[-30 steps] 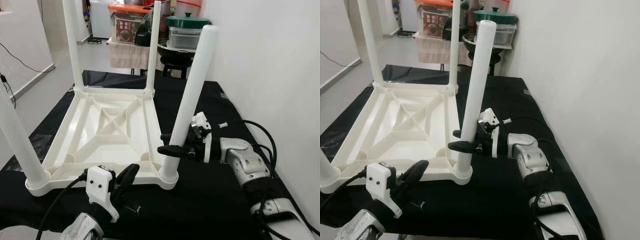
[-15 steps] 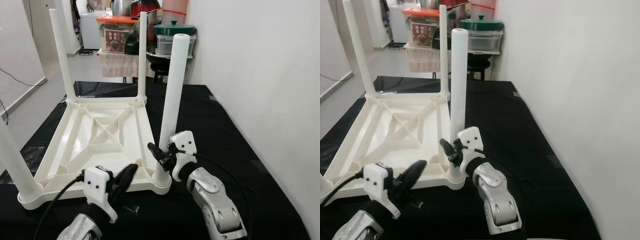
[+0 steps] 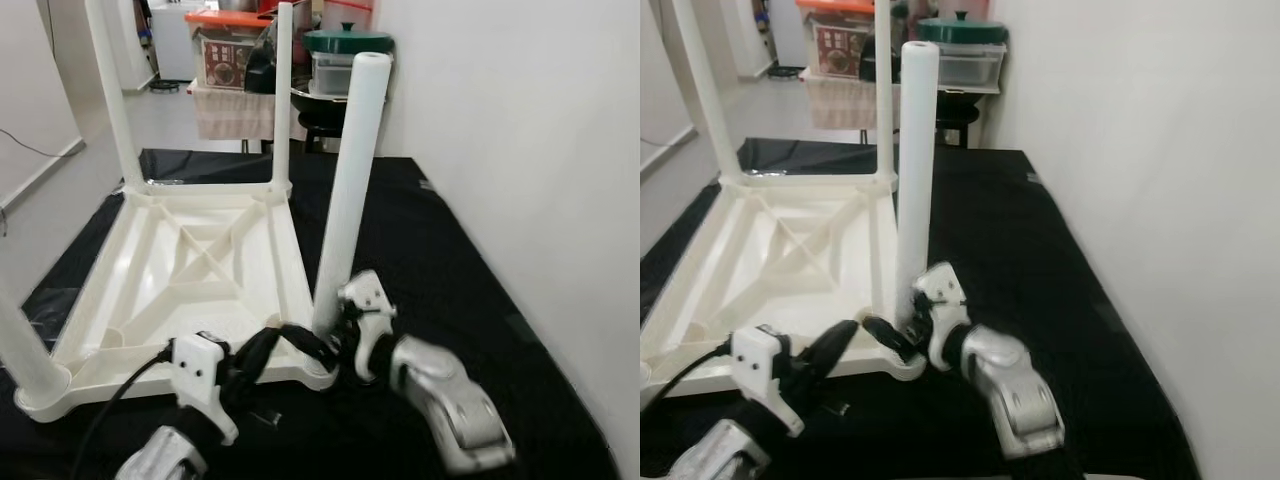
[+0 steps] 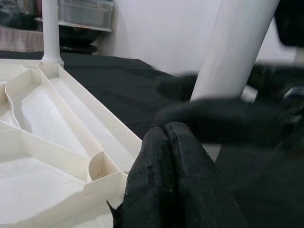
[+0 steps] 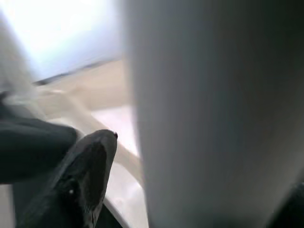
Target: Building children table
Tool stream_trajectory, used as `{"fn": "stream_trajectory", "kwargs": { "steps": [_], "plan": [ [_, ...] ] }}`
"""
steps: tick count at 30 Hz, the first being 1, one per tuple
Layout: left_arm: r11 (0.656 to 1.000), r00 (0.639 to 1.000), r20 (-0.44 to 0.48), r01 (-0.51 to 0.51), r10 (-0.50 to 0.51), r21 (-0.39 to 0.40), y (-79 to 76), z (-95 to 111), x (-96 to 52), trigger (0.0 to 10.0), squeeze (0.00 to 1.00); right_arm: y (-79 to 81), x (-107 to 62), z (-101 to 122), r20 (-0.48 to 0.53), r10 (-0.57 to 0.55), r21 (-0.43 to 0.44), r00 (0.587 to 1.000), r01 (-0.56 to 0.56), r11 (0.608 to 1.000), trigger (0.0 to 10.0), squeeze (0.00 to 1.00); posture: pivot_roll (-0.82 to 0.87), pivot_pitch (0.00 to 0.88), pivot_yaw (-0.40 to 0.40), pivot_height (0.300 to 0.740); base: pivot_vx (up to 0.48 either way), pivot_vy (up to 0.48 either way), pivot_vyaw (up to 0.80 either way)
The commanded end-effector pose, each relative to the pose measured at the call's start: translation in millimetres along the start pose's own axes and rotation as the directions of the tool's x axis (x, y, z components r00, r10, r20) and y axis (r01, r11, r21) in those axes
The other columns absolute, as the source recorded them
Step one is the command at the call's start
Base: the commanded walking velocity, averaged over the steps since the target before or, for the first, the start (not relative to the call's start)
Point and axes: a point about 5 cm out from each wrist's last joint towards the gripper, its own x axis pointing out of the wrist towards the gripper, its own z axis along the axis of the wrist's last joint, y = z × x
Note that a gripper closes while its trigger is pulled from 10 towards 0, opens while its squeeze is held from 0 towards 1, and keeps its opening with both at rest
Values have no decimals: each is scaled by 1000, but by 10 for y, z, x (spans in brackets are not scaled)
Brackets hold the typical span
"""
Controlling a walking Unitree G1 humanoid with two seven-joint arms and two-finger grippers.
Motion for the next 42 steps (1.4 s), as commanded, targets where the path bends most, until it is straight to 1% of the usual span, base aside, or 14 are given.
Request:
{"fn": "stream_trajectory", "kwargs": {
  "steps": [1,9,10,11,23,28,30,31,32,33,34,35,36,42],
  "plan": [
    [1000,1000,-14,-2,2,0,2,-38,4,10000,0,-1,22,-23,-3,81,0,997,-81,997,10000,0,54,0,-118,740,0,0,0],
    [1000,1000,-13,-5,5,1,-10,-53,15,10000,0,-357,-67,32,-76,181,-29,981,-184,983,10000,0,62,0,-122,740,0,0,0],
    [1000,1000,-13,-4,4,1,-12,-55,17,10000,0,-426,-72,54,-71,192,-9,979,-193,981,3451,0,65,0,-123,740,0,0,0],
    [1000,1000,-13,-4,4,1,-14,-56,20,10000,0,-486,-73,74,-59,205,3,977,-205,979,0,0,64,0,-124,740,0,0,0],
    [1000,1000,-9,-3,3,0,-24,-49,21,10000,0,-641,-167,106,-32,225,11,974,-225,974,0,0,49,0,-117,740,0,0,0],
    [1000,1000,-7,-2,2,0,-25,-40,15,10000,0,-625,-214,72,-59,134,-22,989,-136,990,0,0,41,0,-119,740,0,0,0],
    [1000,1000,-6,-3,3,1,-19,-30,7,10000,0,-583,-197,-15,-69,-25,-4,997,25,1000,0,0,27,0,-116,740,0,0,0],
    [1000,1000,-5,-3,3,2,-8,-17,-4,10000,0,-543,-162,-112,-12,-400,56,916,400,915,0,0,11,0,-111,740,0,0,0],
    [1000,1000,-5,-3,3,2,-8,-17,-4,10000,0,-543,-162,-112,-12,-400,56,916,400,915,0,0,11,0,-111,740,0,0,0],
    [1000,1000,-5,-4,4,3,0,-9,-11,10000,0,-526,-217,-197,-10,-647,126,762,643,755,0,0,11,0,-111,740,0,0,0],
    [1000,1000,-5,-4,4,3,0,-9,-11,10000,0,-526,-217,-197,-10,-647,126,762,643,755,0,0,11,0,-111,740,0,0,0],
    [1000,1000,-4,-4,4,3,11,0,-18,10000,0,-140,-110,-405,-76,-644,134,761,648,750,0,0,7,0,-98,740,0,0,0],
    [1000,1000,-9,-4,4,7,22,-4,-20,10000,0,5,-31,-375,-60,-604,92,795,607,789,0,0,-13,0,-79,740,0,0,0],
    [1000,1000,-10,0,0,1,29,-3,-18,10000,0,36,56,-441,-107,-515,65,850,523,850,0,0,18,0,-100,740,0,0,0]
  ]
}}
